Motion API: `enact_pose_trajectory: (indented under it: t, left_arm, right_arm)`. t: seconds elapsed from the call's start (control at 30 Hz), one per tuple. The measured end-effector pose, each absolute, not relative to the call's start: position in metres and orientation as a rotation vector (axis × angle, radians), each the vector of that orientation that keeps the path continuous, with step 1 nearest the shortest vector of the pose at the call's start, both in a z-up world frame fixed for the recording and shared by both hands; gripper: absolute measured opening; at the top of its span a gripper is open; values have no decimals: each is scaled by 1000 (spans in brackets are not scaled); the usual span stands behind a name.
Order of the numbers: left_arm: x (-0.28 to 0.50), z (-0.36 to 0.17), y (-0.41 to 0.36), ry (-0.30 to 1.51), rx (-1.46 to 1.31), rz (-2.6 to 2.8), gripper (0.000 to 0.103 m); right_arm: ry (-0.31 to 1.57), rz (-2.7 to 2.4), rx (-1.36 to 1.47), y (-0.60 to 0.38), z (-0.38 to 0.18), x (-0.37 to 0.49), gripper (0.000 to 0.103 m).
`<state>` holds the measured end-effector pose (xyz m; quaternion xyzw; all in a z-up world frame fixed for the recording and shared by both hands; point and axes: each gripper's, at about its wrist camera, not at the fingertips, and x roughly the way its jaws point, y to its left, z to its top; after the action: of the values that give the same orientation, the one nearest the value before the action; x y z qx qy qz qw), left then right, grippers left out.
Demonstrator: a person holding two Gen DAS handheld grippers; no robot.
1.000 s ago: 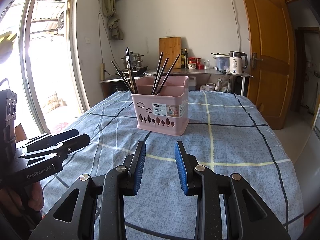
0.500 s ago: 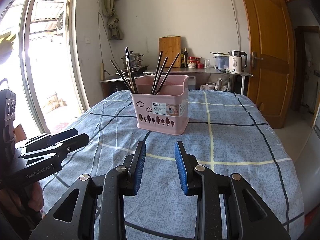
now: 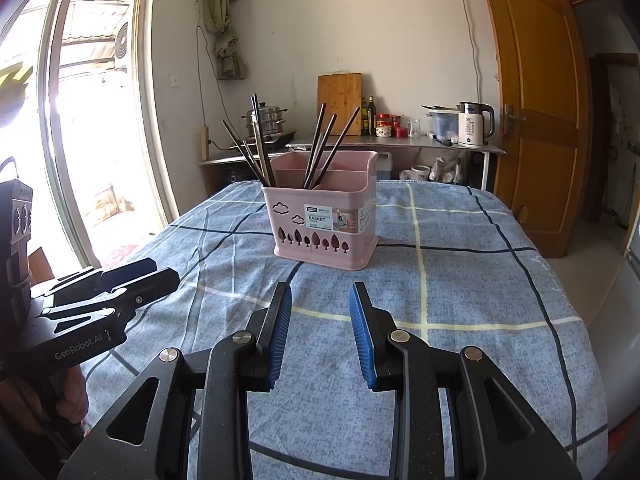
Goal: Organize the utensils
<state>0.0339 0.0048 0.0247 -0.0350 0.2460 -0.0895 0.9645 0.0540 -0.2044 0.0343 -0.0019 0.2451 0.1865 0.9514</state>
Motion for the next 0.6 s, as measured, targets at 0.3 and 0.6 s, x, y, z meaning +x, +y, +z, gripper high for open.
enact_pose_trajectory:
  t: [0.3, 0.6]
  left_arm:
    - [34, 25, 7, 504, -76, -176, 44]
    - [35, 24, 5, 503, -73, -175, 44]
  right_arm:
    - [500, 378, -6, -204, 34, 54, 31]
    - [500, 378, -5, -204, 34, 54, 31]
